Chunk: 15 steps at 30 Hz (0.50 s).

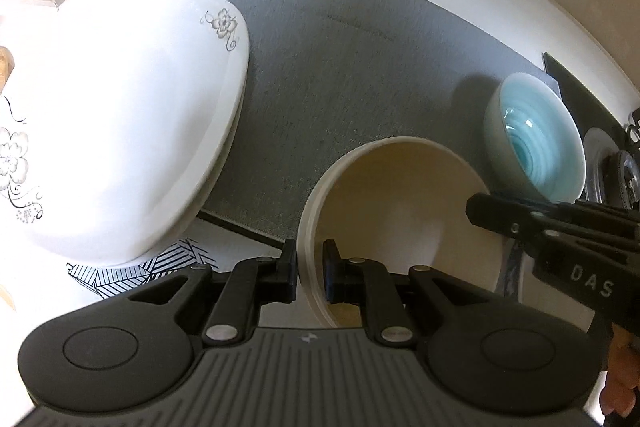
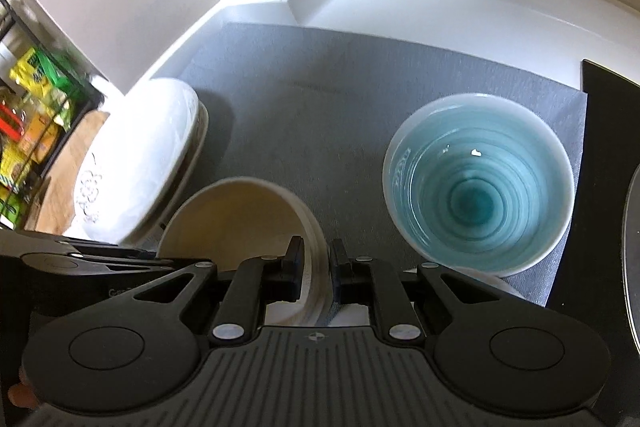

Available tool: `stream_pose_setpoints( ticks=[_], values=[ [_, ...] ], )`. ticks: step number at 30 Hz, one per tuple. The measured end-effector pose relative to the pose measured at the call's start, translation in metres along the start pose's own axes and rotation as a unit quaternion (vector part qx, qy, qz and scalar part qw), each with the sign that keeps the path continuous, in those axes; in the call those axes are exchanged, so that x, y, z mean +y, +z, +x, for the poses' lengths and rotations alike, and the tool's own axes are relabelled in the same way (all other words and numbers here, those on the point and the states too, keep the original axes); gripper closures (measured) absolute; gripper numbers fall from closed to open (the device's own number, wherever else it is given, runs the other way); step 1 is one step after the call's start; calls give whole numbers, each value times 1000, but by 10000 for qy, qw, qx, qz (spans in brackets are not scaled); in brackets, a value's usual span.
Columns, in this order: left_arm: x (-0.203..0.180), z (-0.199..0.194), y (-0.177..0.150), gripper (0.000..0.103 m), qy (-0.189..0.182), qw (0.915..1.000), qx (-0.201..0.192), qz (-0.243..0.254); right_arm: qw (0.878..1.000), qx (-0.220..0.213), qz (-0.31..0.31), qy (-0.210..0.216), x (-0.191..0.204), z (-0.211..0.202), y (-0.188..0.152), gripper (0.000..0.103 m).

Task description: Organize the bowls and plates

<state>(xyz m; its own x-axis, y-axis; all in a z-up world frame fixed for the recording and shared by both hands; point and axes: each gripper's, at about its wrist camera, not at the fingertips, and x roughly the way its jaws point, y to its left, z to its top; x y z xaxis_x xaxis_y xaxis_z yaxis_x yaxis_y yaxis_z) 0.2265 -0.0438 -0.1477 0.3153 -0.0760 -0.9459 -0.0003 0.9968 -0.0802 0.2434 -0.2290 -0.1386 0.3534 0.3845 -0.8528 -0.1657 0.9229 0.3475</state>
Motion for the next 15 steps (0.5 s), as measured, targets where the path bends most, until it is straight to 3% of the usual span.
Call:
stream_pose_setpoints(
  ticks=[3, 5, 6, 7, 8, 9, 10, 12, 15],
  values=[
    [0, -1, -2, 88, 62, 9999, -65, 50, 9999, 25, -141, -31, 1, 2, -5, 88],
    [-3, -2, -3, 78, 172, 9996, -171, 135, 9997, -10, -221, -71, 2, 2, -6, 87],
    [-4, -6, -5, 54, 256, 9992, -243, 169, 9997, -43, -237, -97, 3, 2, -6, 87],
    [-4, -10, -6, 39, 371, 9986, -322, 186, 9996, -98, -226, -117, 2, 0, -7, 87],
    [-4, -16, -8, 18, 496, 9975, -465, 201, 9996, -165, -201, -136, 1, -3, -6, 83],
    [-4, -22, -10, 12, 549, 9963, -616, 222, 9995, -239, -162, -135, 0, -8, -5, 76],
    [-4, -29, -11, 11, 562, 9953, -741, 251, 9993, -344, -113, -107, -3, -15, -3, 73],
    [-3, -41, -14, 11, 483, 9944, -896, 275, 9980, -632, 8, -35, -10, -37, 0, 56],
    [-2, -56, -19, 10, 366, 9940, -1017, 191, 9931, -1152, 159, -178, -26, -76, 0, 43]
  ],
)
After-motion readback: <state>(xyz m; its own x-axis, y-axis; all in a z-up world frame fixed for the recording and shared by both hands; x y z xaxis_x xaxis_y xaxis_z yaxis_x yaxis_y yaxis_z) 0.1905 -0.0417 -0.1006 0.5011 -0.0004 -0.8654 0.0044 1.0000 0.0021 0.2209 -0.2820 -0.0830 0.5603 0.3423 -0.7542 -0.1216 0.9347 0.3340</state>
